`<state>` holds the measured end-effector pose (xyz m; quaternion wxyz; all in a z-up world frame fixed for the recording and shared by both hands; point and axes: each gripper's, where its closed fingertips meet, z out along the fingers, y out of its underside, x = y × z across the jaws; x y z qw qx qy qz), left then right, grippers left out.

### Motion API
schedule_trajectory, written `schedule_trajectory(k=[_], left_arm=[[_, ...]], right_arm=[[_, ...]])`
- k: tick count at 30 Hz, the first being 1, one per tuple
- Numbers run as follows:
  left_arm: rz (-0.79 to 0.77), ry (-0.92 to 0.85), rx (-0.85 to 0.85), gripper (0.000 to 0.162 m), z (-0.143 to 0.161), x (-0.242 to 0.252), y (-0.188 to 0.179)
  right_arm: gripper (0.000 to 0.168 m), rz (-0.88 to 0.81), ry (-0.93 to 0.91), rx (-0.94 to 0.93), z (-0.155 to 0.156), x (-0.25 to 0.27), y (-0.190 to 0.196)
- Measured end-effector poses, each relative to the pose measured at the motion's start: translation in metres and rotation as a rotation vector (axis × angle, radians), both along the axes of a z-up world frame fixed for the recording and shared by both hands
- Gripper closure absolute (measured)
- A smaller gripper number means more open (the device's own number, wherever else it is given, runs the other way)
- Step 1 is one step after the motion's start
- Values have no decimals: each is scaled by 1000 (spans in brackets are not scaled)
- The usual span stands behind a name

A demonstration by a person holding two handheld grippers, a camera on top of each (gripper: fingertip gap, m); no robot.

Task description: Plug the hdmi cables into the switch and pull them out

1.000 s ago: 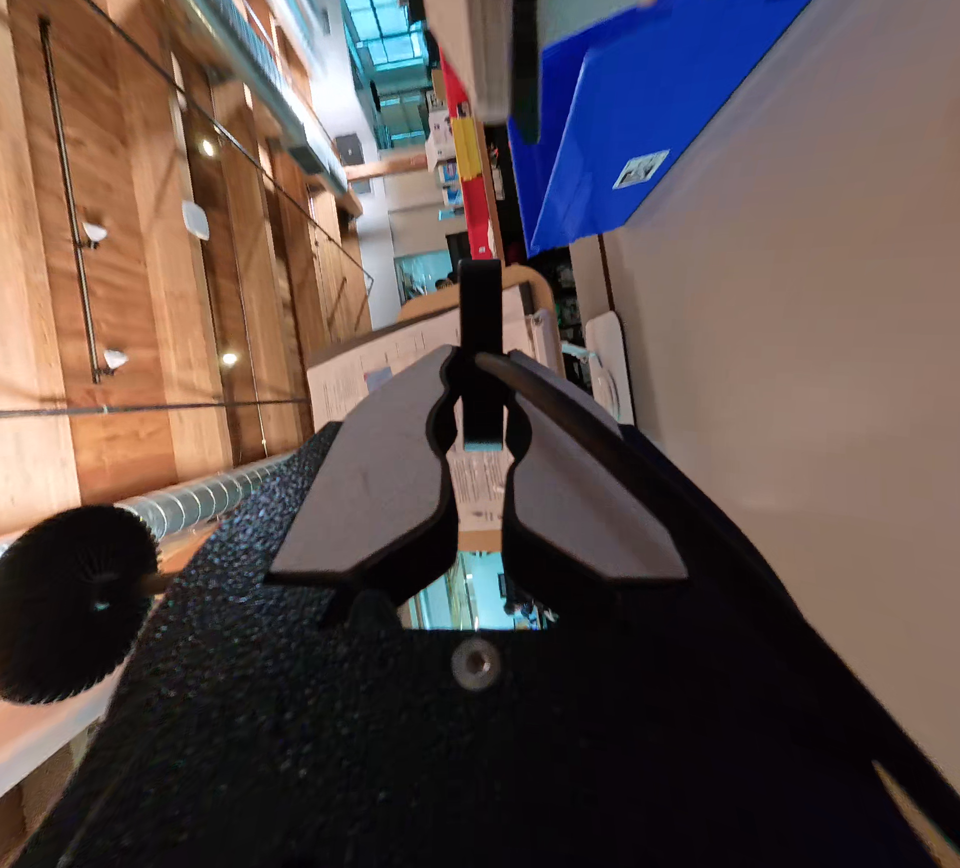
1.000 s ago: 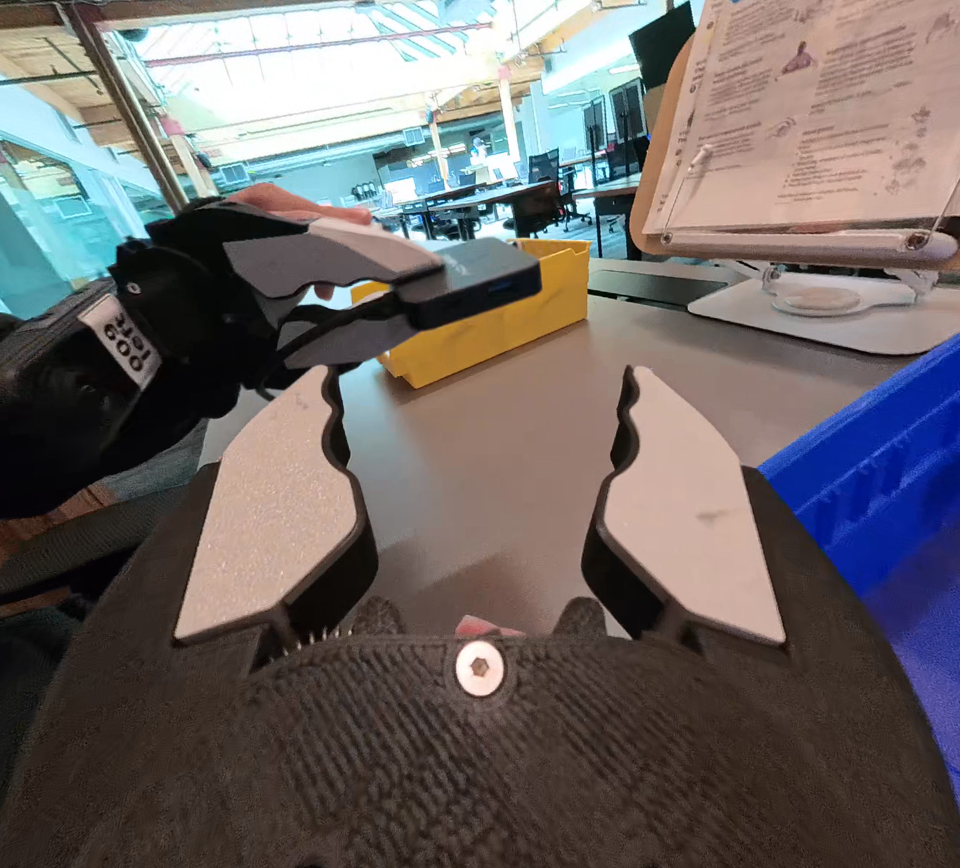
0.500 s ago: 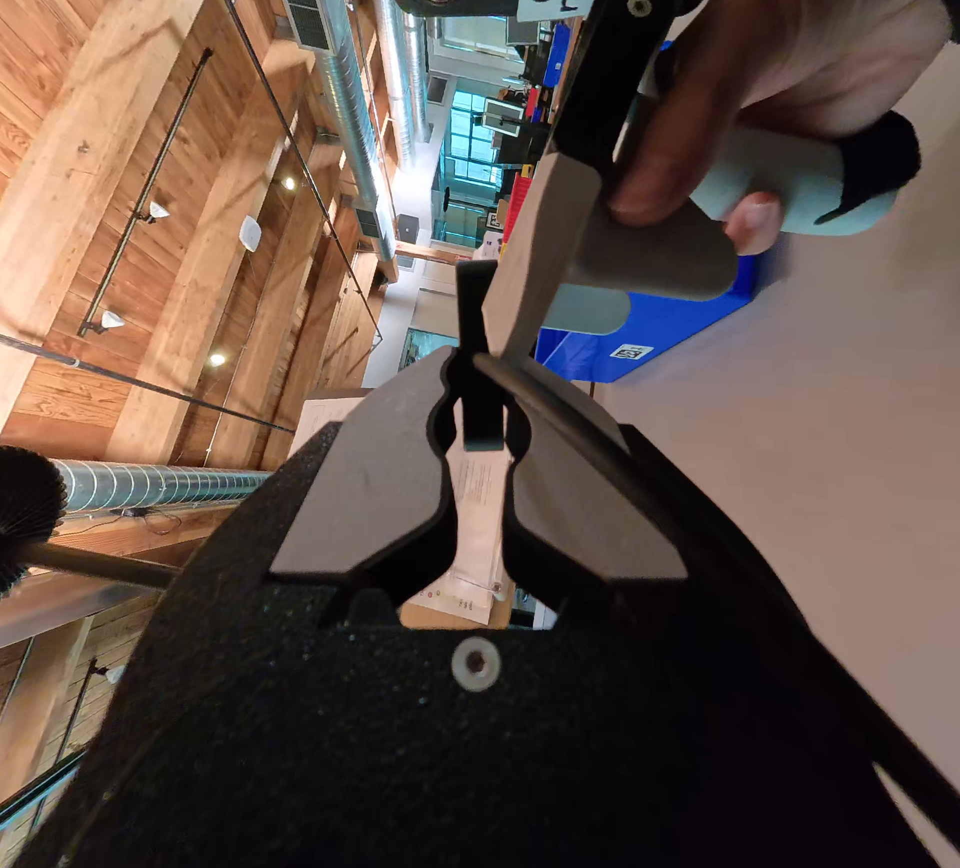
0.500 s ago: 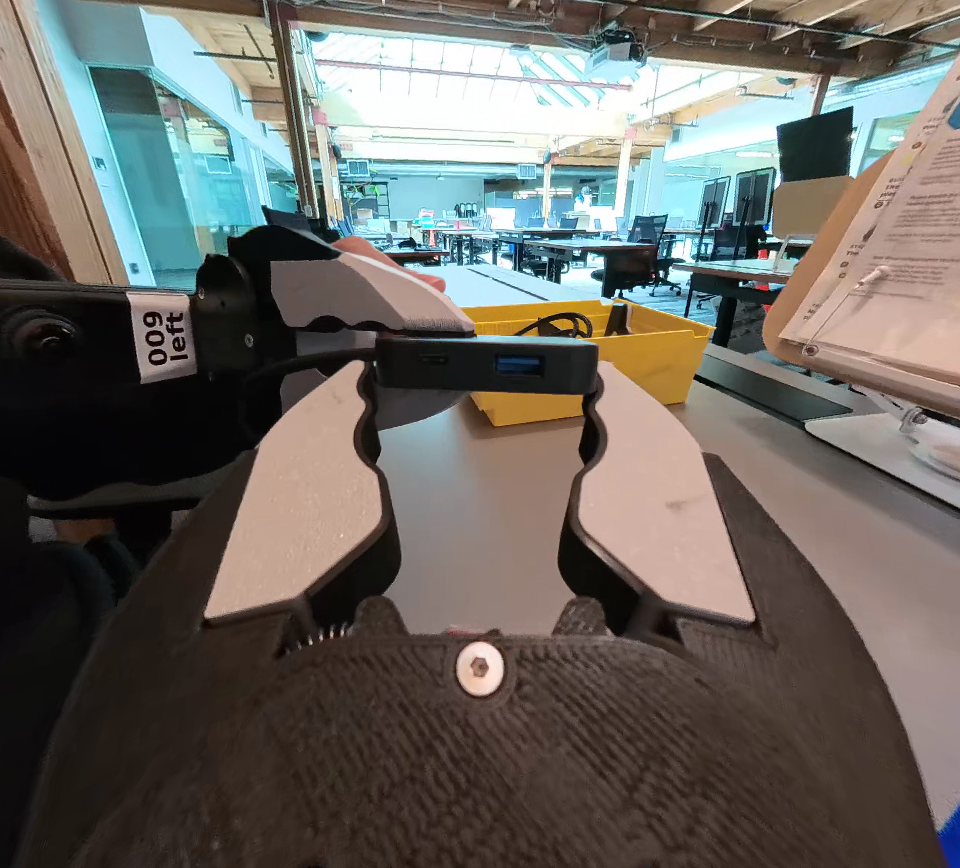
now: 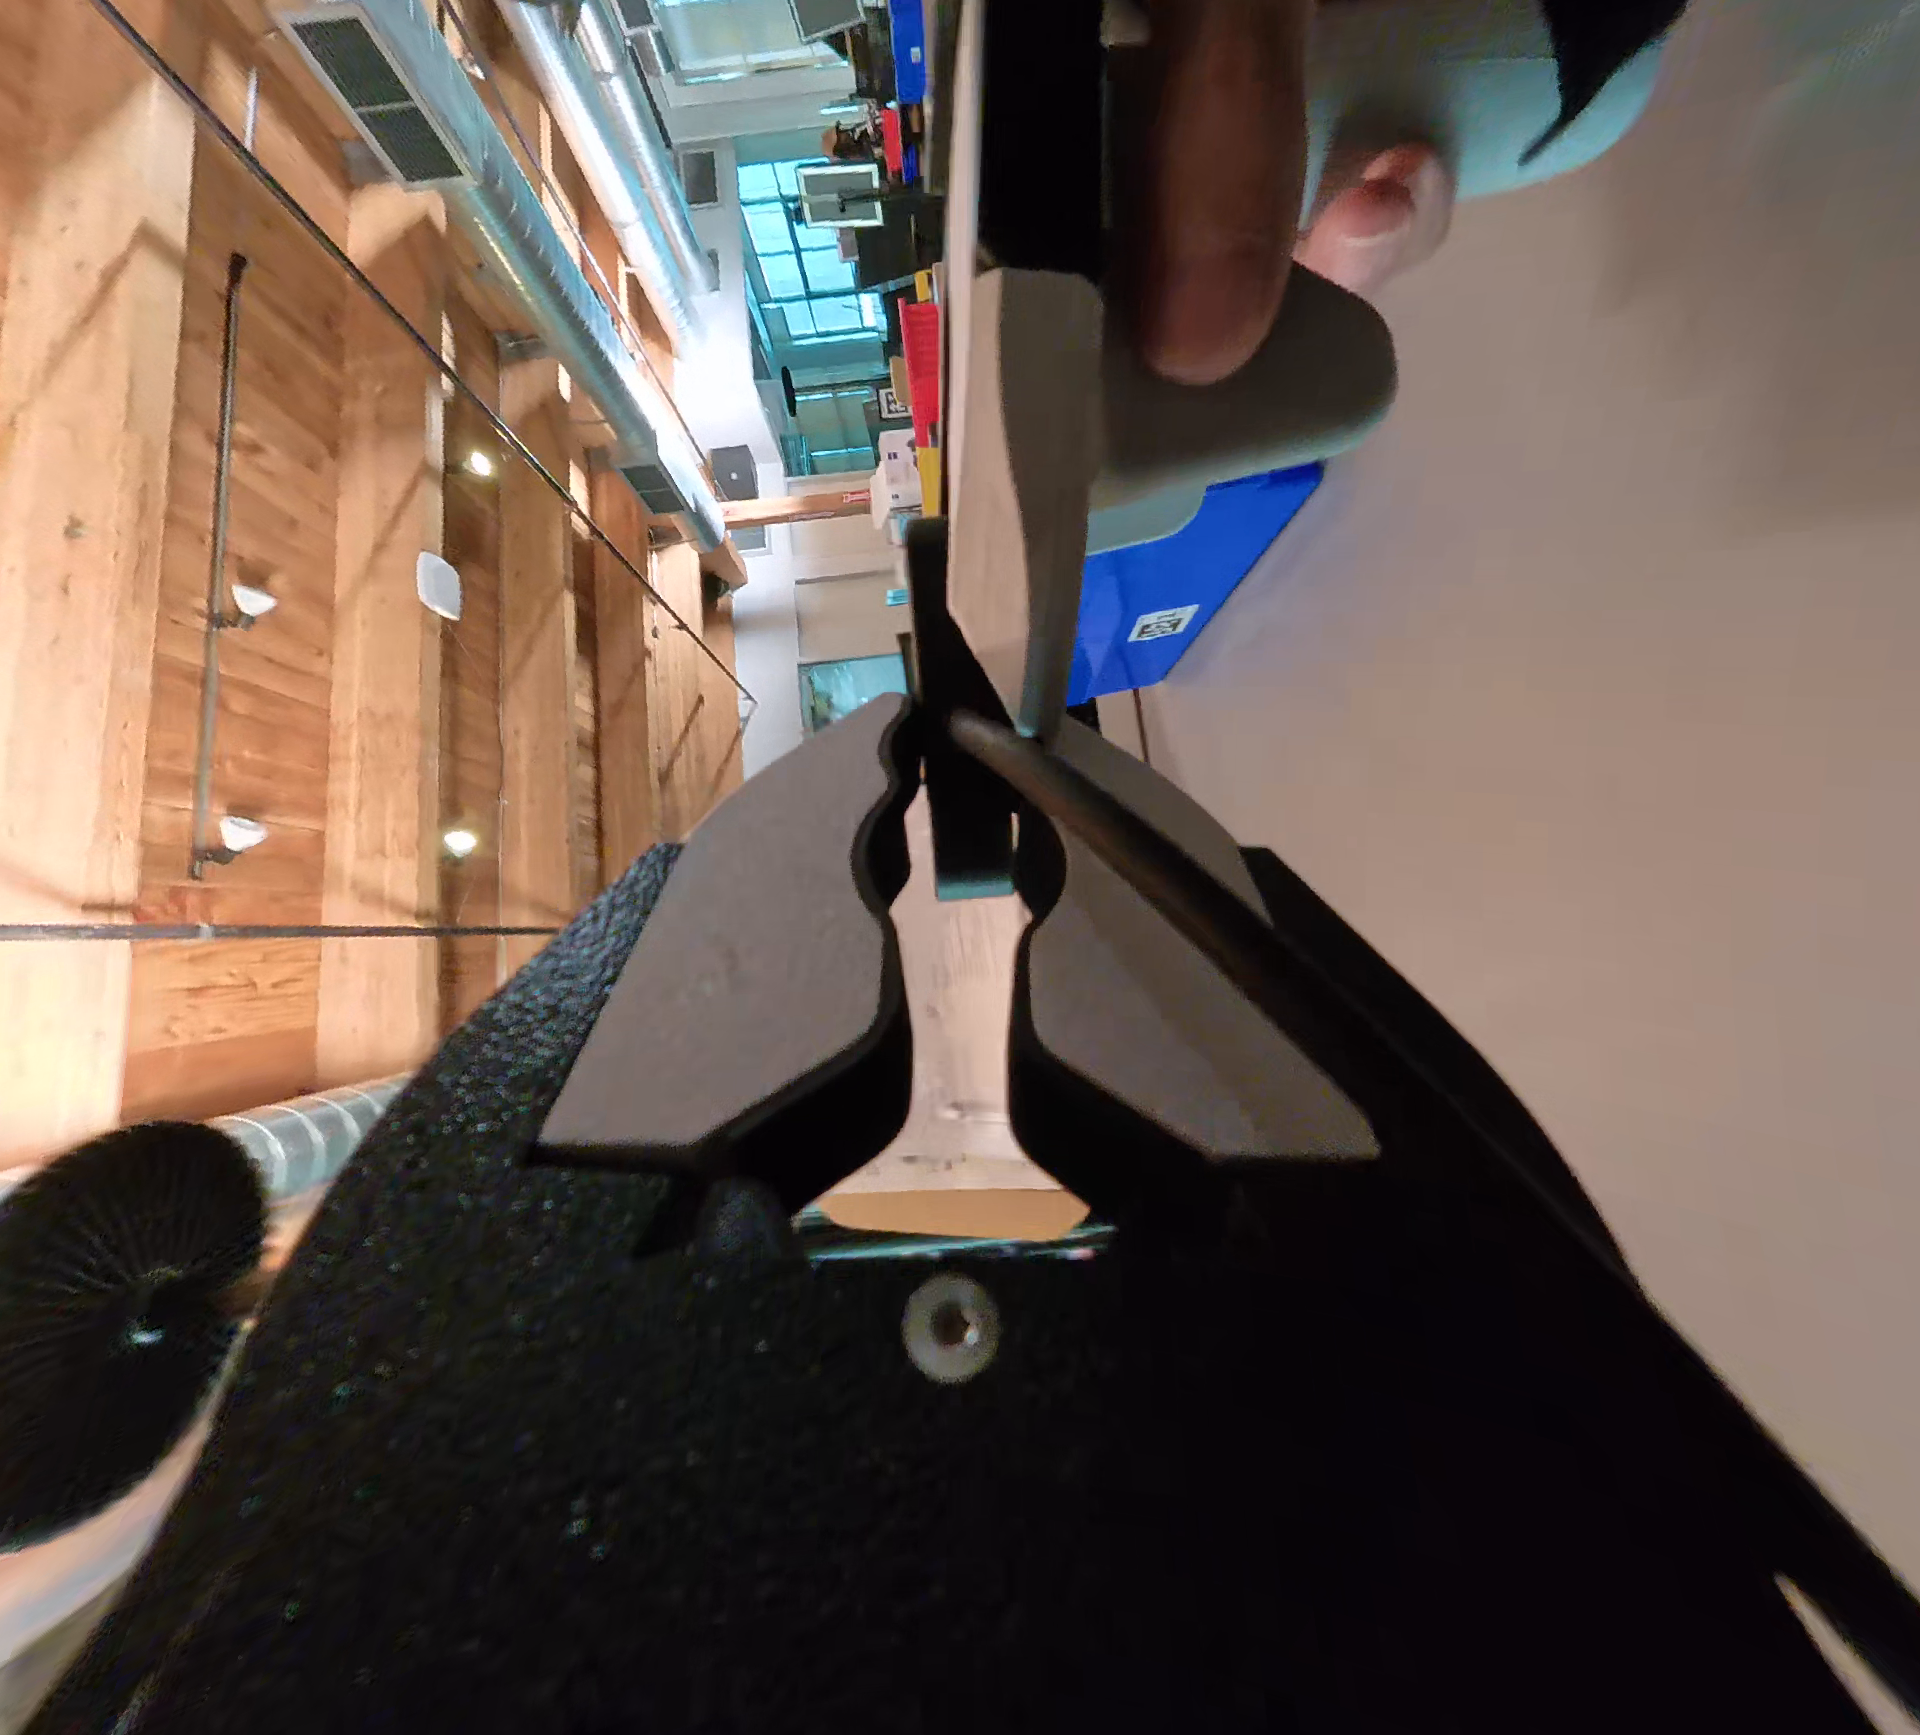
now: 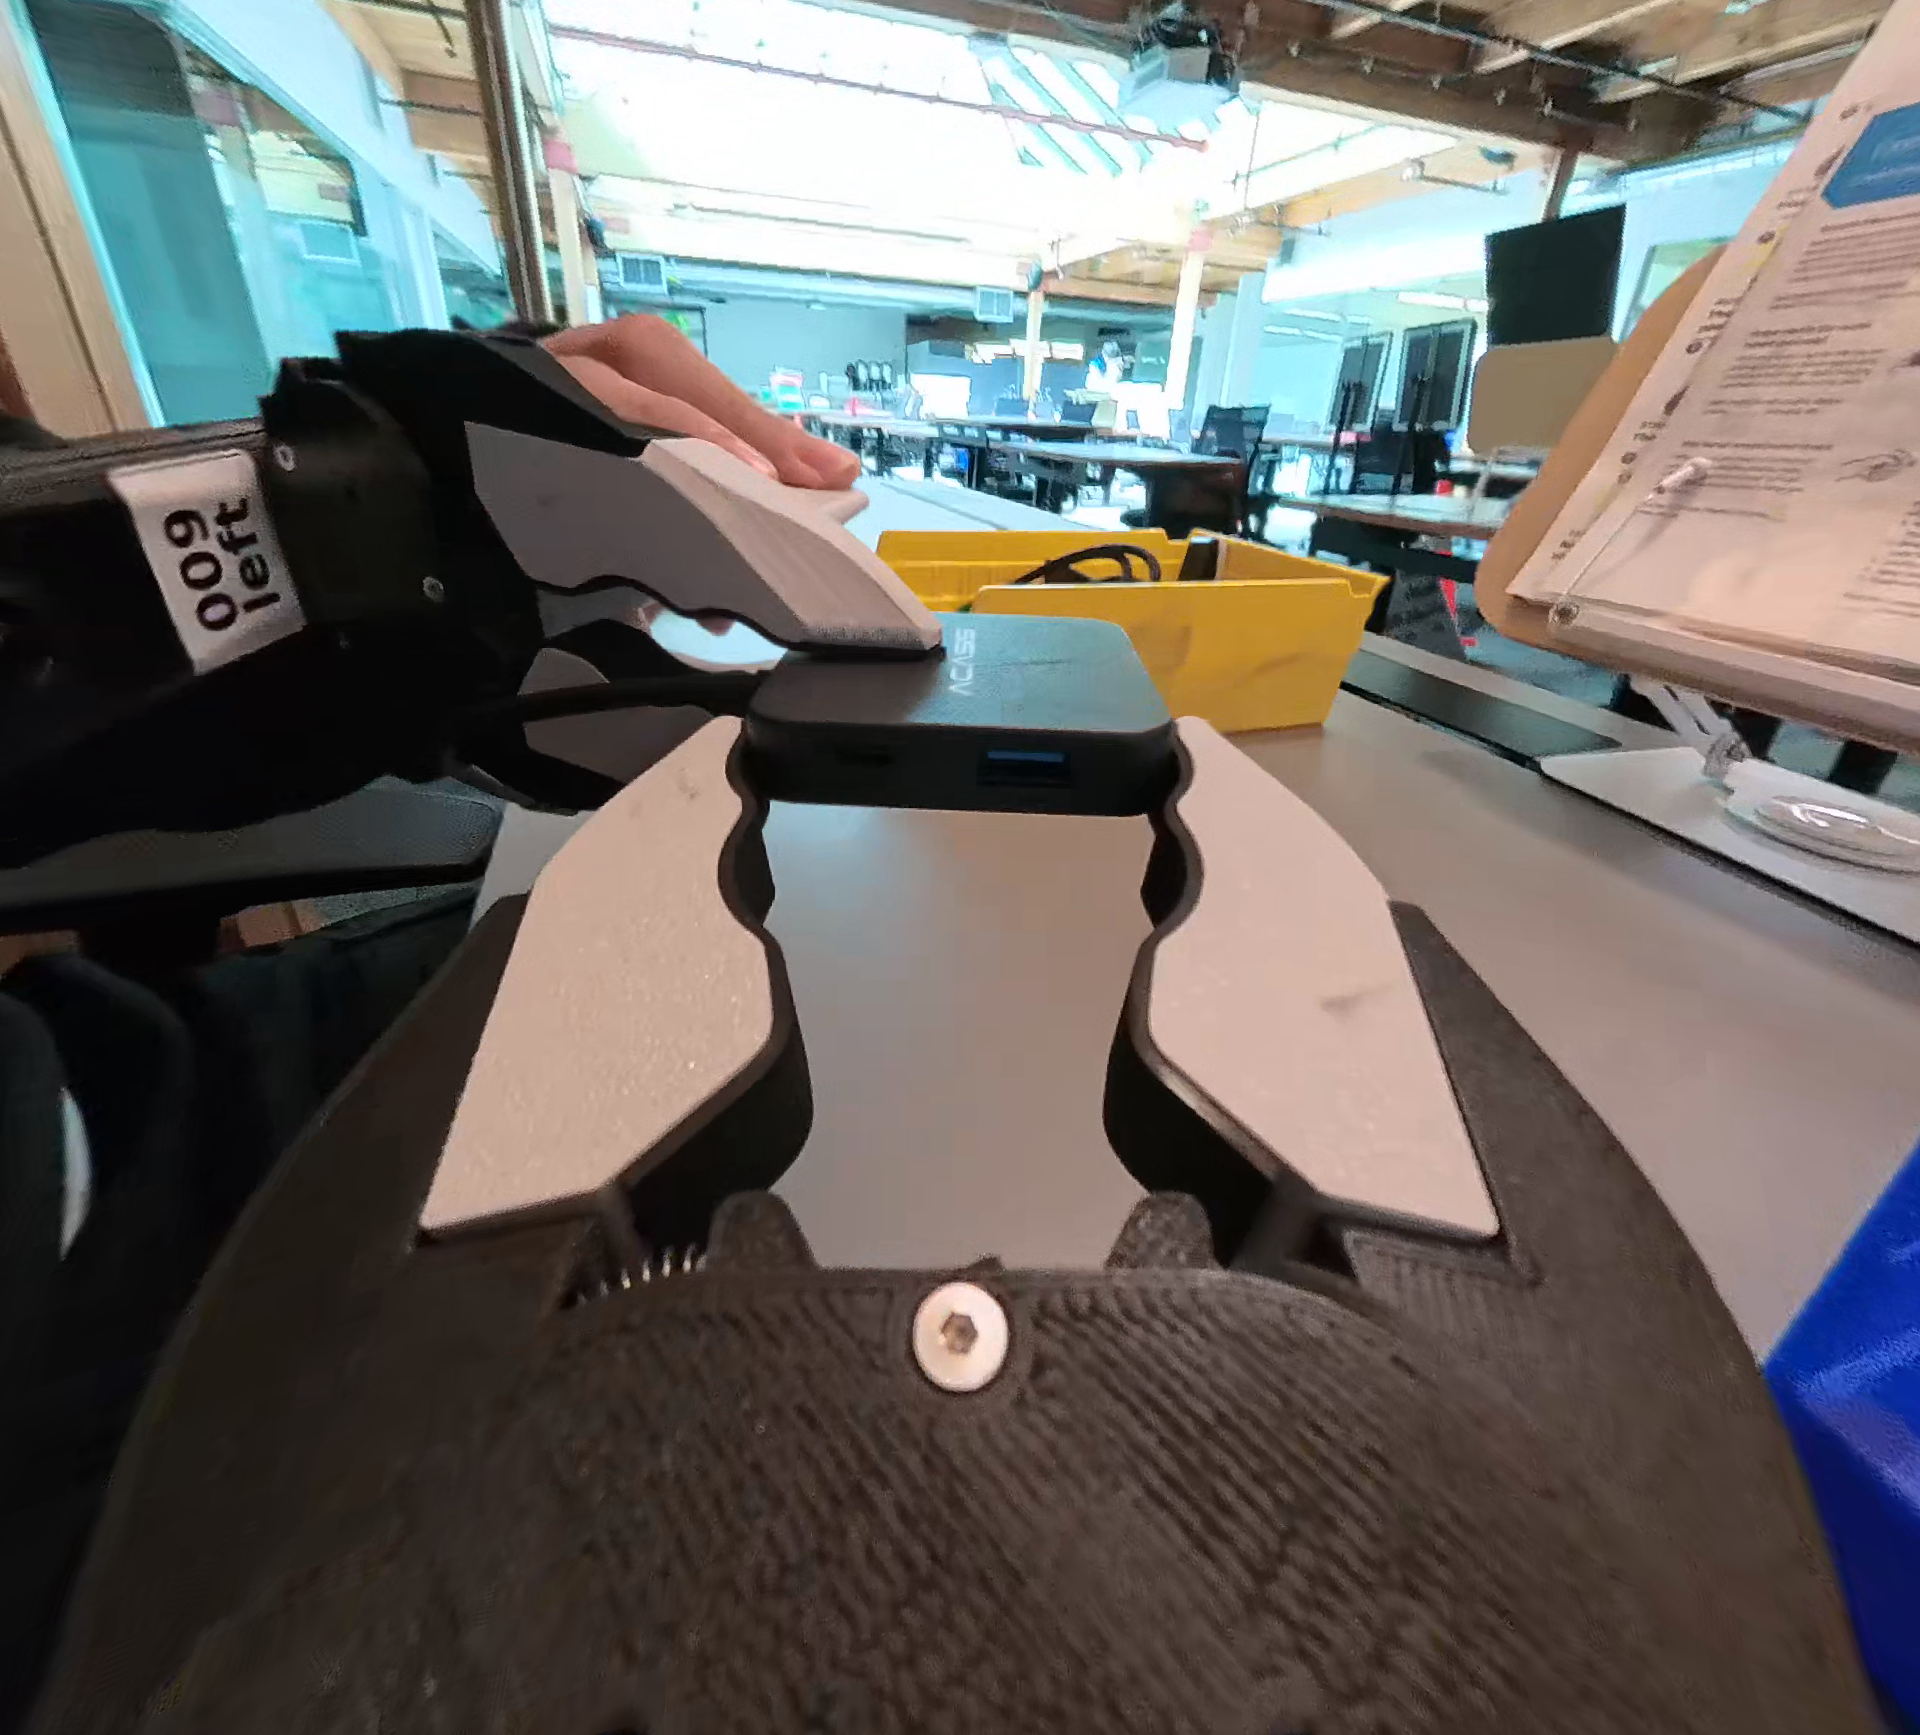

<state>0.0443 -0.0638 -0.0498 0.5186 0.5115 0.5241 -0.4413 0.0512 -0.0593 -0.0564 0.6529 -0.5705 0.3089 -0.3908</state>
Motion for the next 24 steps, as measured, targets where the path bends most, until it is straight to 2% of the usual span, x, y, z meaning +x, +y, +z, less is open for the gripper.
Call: schedule_trajectory(k=[2, 4, 6, 9, 11, 12, 14, 16, 18, 20, 21, 23, 24], left_arm=[[20, 143, 40, 146, -2, 0, -3], [78, 355, 53, 133, 3, 3, -2], [94, 604, 66, 117, 8, 5, 4], [103, 985, 142, 109, 6, 14, 23], [78, 1308, 216, 96, 7, 23, 40], [64, 1461, 243, 96, 11, 30, 48], [60, 1730, 150, 90, 27, 59, 60], [22, 1961, 100, 97, 40, 76, 66], [-59, 2100, 153, 90, 45, 70, 60], [-52, 2188, 294, 100, 34, 53, 47], [-68, 2217, 373, 91, 29, 40, 39], [-103, 2257, 527, 99, 20, 15, 27], [-119, 2275, 593, 97, 17, 5, 22]], right_arm=[[97, -2, -20, 4, 1, -2, -4], [97, -37, -42, 12, 6, -4, -13], [97, -79, -75, -2, 12, -7, -23], [97, -136, -113, 3, 16, -10, -39], [97, -139, -166, 58, 25, -14, -45], [97, -109, -192, 80, 29, -17, -42], [97, -95, -241, 88, 36, -22, -39], [97, -44, -266, 67, 39, -24, -28], [97, -42, -277, 28, 38, -23, -20], [97, -12, -284, -13, 35, -22, -10], [96, -24, -288, -24, 34, -19, -9], [96, 0, -294, -31, 31, -17, -3], [96, 10, -293, -35, 28, -16, 0]])
